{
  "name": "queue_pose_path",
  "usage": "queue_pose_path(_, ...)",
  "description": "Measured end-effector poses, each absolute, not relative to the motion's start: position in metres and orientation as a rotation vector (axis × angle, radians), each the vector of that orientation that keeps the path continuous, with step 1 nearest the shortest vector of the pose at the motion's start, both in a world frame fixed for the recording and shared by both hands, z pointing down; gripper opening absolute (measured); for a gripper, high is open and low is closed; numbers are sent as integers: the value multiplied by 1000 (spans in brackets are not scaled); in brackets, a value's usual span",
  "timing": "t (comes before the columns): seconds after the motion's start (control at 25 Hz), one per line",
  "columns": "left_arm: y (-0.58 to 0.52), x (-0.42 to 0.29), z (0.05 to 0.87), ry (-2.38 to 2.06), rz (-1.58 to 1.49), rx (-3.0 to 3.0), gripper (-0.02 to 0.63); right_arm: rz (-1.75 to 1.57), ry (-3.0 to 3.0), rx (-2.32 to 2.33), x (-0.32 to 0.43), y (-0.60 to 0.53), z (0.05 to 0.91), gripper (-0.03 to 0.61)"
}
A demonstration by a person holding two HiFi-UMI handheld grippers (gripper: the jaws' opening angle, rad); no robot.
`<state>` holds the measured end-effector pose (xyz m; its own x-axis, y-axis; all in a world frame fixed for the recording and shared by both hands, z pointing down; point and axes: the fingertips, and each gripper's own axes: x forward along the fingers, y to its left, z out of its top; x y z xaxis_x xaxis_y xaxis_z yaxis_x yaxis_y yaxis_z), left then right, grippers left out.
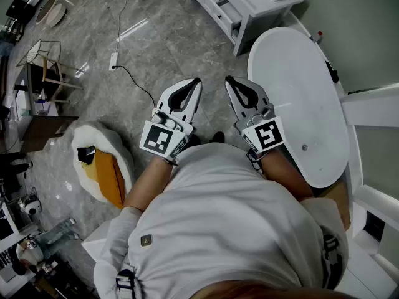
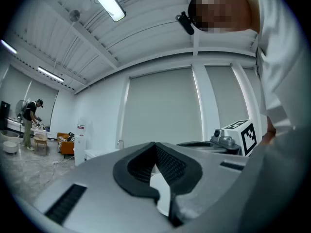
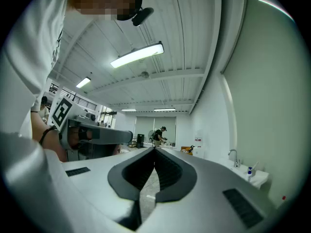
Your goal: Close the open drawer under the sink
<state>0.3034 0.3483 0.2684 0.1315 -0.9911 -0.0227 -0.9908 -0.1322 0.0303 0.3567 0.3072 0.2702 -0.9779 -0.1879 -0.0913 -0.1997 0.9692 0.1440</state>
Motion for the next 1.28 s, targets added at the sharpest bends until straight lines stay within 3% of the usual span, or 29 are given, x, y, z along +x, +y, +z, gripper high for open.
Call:
queue_pose_path(0.6, 346, 250, 278, -2050, -110, 2333, 8, 256, 3096, -283, 308, 309, 277, 25)
queue_pose_path(1.28, 399, 54, 266, -2042, -132, 2382, 9, 264, 3070, -173, 91, 365, 267, 25)
